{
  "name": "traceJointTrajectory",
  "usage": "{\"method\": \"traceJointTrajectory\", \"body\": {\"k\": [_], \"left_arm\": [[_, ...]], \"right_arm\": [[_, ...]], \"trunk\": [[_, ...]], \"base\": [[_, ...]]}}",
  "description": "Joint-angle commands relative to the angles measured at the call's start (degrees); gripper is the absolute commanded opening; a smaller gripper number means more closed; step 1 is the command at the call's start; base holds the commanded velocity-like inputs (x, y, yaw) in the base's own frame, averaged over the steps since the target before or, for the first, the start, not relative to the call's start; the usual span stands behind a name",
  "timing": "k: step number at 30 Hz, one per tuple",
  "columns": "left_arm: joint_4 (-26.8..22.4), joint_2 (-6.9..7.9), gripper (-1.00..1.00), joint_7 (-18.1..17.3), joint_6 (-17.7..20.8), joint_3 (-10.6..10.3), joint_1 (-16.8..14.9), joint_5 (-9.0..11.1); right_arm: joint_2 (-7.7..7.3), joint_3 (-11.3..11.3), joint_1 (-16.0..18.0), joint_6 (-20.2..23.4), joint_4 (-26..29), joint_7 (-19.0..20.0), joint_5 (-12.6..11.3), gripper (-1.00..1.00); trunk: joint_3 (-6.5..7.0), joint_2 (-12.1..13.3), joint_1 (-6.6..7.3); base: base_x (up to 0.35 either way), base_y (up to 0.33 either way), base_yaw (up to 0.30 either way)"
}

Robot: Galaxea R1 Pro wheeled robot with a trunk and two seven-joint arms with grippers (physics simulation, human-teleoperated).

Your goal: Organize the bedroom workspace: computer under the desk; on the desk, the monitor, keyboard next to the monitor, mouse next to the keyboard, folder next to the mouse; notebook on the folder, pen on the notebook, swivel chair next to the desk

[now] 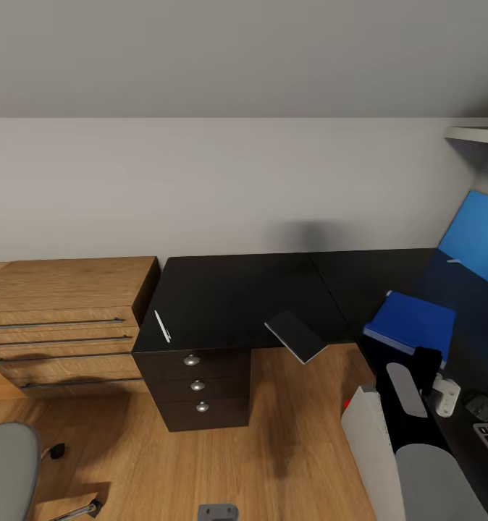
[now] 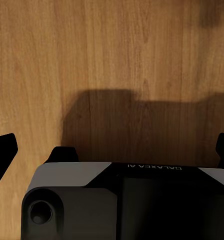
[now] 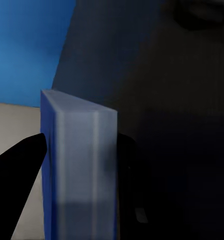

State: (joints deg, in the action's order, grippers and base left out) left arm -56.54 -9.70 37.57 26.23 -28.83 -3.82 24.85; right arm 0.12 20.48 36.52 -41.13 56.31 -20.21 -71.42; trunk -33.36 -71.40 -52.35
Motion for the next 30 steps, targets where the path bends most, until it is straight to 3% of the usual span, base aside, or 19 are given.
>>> {"method": "traceJointTrajectory", "body": {"k": [1, 10, 25, 30], "left_arm": [[-0.1, 0.03, 1.00, 0.5, 0.1, -0.1, 0.0, 0.5], [-0.1, 0.11, 1.00, 0.5, -0.9, 0.0, 0.0, 0.5], [-0.1, 0.20, 1.00, 0.5, -1.5, 0.1, 0.0, 0.5], [-0.1, 0.28, 1.00, 0.6, -4.4, 0.3, 0.0, 0.5]], "right_arm": [[-0.27, -0.1, 0.0, 0.0, 0.1, -1.1, 0.1, -1.00], [-1.80, 0.0, 0.0, 0.0, 0.0, -2.8, 0.1, -1.00], [-1.97, 0.2, 0.0, 0.1, 0.0, -2.6, 0.1, -1.00], [-1.97, 0.2, 0.0, 0.1, 0.0, -2.7, 0.1, -1.00]], "trunk": [[-0.05, 0.0, 0.00], [-0.05, 0.0, 0.00], [-0.05, 0.0, 0.00], [-0.05, 0.0, 0.00]], "base": [[0.000, 0.000, 0.000], [0.000, 0.000, 0.000], [0.000, -0.008, 0.000], [0.000, -0.056, 0.000]]}}
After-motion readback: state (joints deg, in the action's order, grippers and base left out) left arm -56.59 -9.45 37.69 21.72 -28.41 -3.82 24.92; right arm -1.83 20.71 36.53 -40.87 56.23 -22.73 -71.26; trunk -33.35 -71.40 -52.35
